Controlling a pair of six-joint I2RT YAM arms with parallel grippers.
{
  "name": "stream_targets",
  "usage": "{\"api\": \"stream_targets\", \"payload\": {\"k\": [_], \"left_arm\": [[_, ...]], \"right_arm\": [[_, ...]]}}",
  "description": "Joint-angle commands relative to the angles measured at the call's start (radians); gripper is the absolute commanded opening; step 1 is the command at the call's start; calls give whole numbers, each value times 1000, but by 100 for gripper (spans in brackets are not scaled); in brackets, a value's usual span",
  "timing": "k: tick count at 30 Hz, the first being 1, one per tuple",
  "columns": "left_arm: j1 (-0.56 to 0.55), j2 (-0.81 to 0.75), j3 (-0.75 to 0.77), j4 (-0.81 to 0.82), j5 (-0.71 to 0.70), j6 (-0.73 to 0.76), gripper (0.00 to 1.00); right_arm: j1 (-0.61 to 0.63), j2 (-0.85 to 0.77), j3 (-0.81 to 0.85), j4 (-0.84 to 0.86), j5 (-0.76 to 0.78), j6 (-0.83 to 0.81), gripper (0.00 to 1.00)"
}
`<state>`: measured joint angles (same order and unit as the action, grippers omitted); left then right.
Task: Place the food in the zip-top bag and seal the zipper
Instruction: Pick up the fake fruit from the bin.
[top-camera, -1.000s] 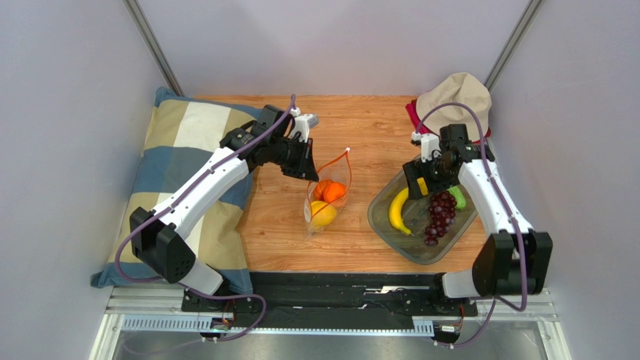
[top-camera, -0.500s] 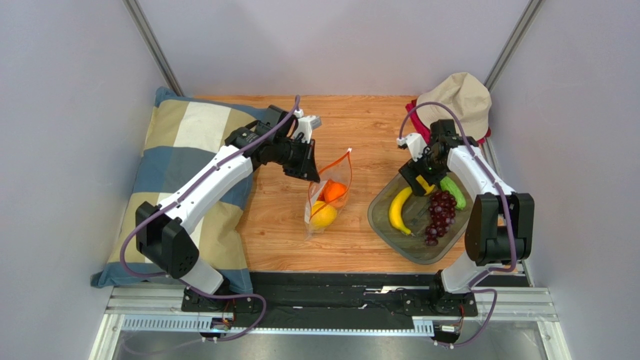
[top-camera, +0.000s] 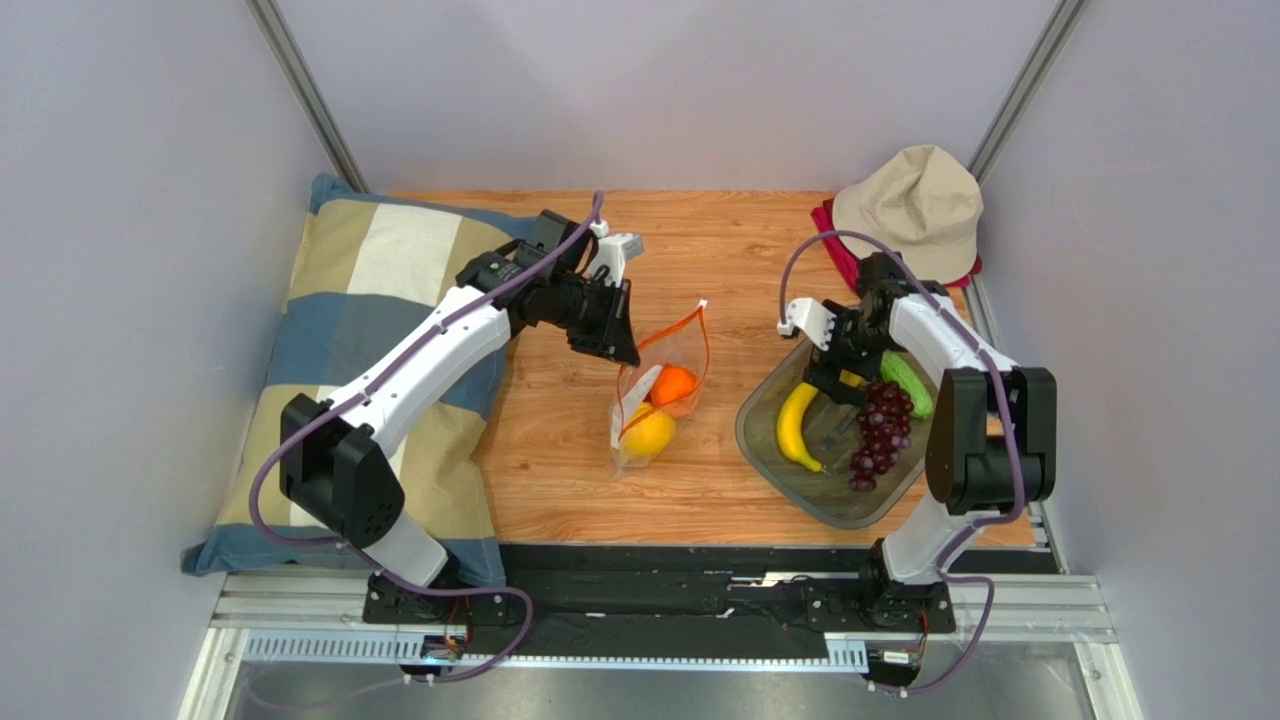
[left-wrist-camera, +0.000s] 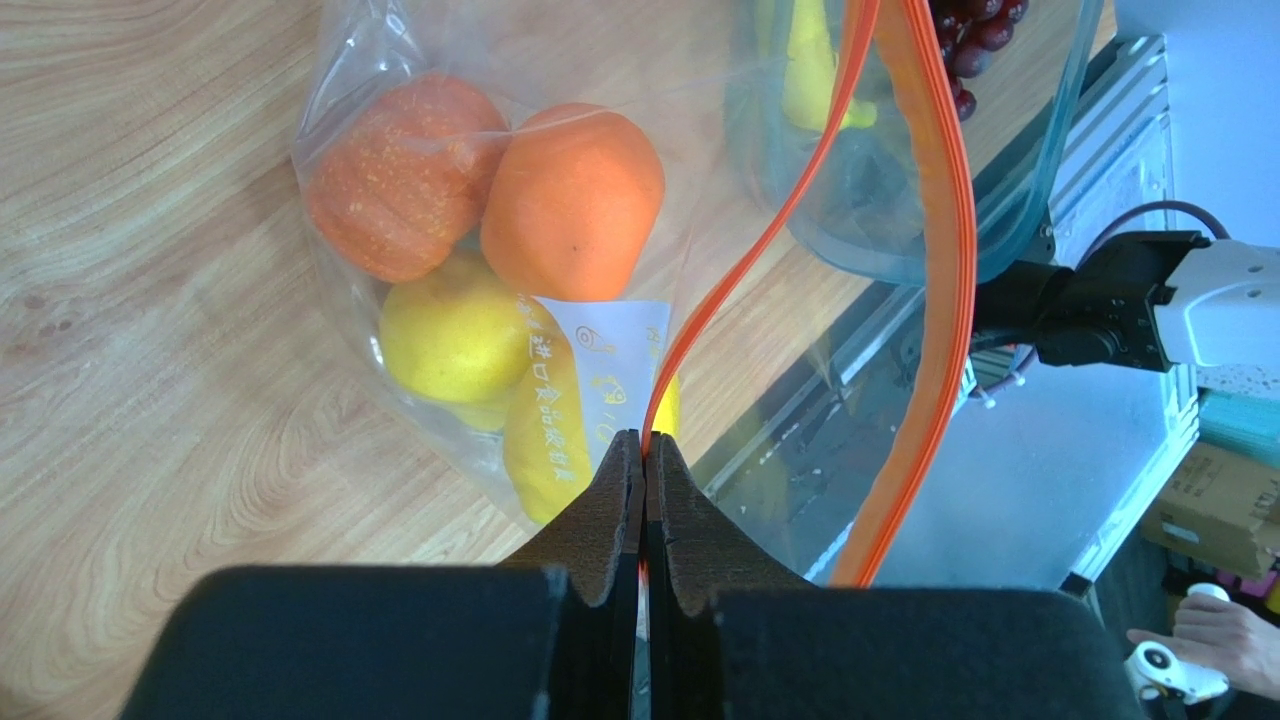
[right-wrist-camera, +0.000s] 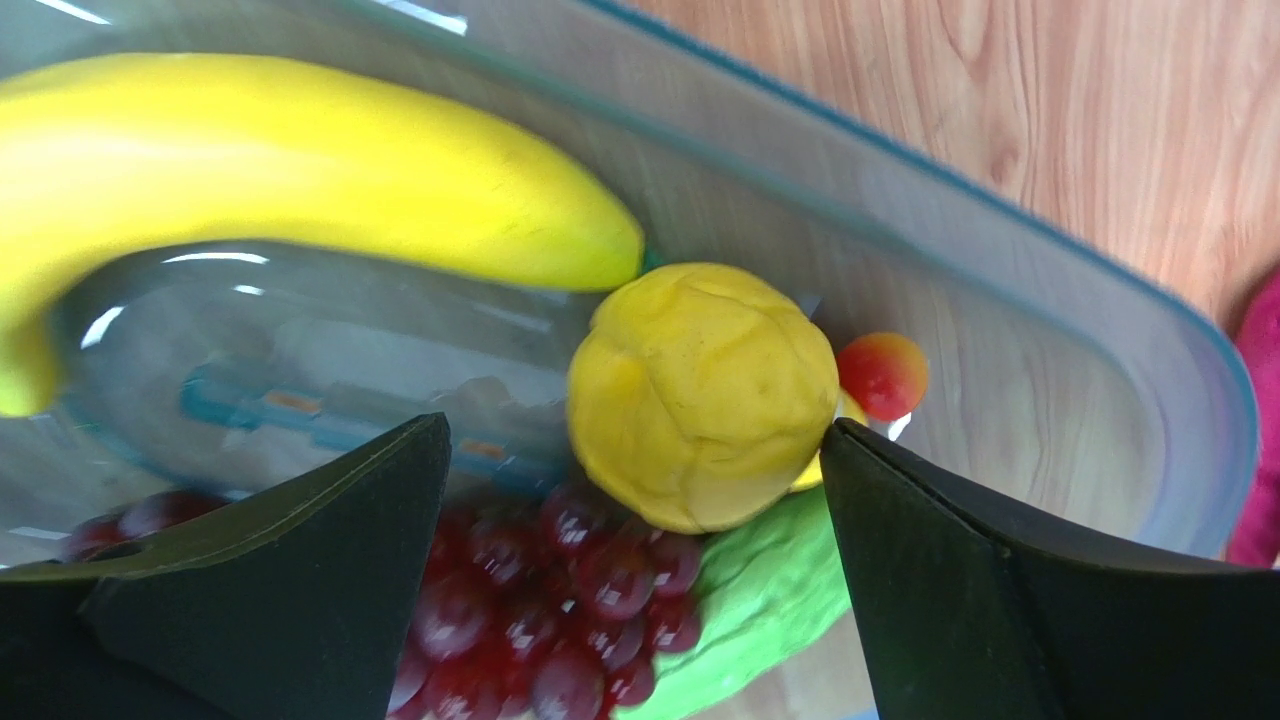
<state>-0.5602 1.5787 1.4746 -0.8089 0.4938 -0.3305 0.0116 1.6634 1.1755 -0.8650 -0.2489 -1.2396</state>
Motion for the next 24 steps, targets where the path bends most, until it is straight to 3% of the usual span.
{"api": "stream_targets", "payload": {"k": [1, 7, 10, 13, 14, 16, 18, 22, 24], "left_arm": [[9, 10, 35, 22, 23, 24, 0], [17, 23, 46, 19, 26, 24, 0], [20, 23, 49, 16, 26, 25, 0], [22, 17, 50, 13, 25, 30, 0], [22, 14, 50, 13, 25, 30, 0], [23, 14, 50, 11, 22, 28, 0], [25, 6, 46, 8, 25, 27, 0], [25, -14, 29, 10, 25, 31, 0], [25, -19, 20, 14, 29, 30, 0]], "right_arm": [[-4, 64, 44, 52, -7, -93, 97], [-2, 93, 46, 99, 0, -84, 92], [-2, 78, 50, 103, -7, -37, 80], [-2, 21, 52, 83, -20, -5, 60], [-31, -25, 55, 58, -33, 8, 49], [-33, -71, 81, -6, -67, 17, 42], [-35, -137, 113, -55, -102, 54, 42], [-27, -198, 314, -254, -374, 213, 41], [34, -209, 452, -296, -459, 353, 41]]}}
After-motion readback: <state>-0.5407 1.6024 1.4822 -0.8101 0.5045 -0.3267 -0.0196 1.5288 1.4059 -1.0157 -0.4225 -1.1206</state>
